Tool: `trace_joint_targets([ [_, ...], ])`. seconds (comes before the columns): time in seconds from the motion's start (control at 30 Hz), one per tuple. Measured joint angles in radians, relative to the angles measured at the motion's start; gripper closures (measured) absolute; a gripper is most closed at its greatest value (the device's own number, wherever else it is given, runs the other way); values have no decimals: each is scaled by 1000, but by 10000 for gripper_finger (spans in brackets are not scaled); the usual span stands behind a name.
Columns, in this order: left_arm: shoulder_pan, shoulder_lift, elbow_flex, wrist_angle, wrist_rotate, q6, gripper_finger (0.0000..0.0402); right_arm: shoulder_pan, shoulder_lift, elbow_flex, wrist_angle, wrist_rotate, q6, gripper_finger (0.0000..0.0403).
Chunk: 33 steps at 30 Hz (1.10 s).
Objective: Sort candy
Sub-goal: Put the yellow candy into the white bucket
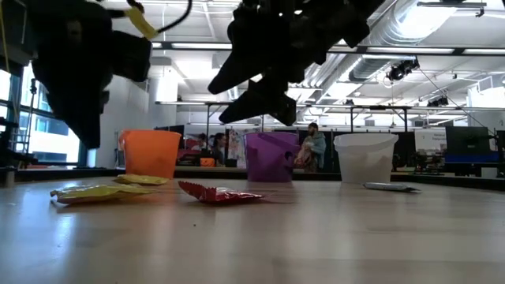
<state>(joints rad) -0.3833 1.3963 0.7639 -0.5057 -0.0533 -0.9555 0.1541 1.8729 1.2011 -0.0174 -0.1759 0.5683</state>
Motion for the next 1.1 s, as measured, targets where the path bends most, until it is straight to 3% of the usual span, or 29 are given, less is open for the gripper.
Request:
trace_joint_targets([
  [0.13,36,22,0,9,15,86,325,41,0,0,0,1,-81,207],
  [0.23,46,30,-2,11,-9,148,308,76,23,1,13,46,-125,231],
  [0.33,22,9,-64,100,11,137,316,95,71,1,100,57,-131,287],
  [0.43,-10,-42,-177,217,28,48,339,98,128,44,154,63,-123,363],
  [0.5,-13,-91,-256,303,26,-18,353,100,165,88,151,90,-142,392],
  [0.7,70,-208,-448,589,107,-149,369,102,267,204,155,149,-180,385],
  [0.87,151,-239,-510,630,135,-169,347,96,358,245,132,180,-154,399],
  [1.1,225,-221,-521,632,200,-102,290,74,391,244,149,201,-101,402],
])
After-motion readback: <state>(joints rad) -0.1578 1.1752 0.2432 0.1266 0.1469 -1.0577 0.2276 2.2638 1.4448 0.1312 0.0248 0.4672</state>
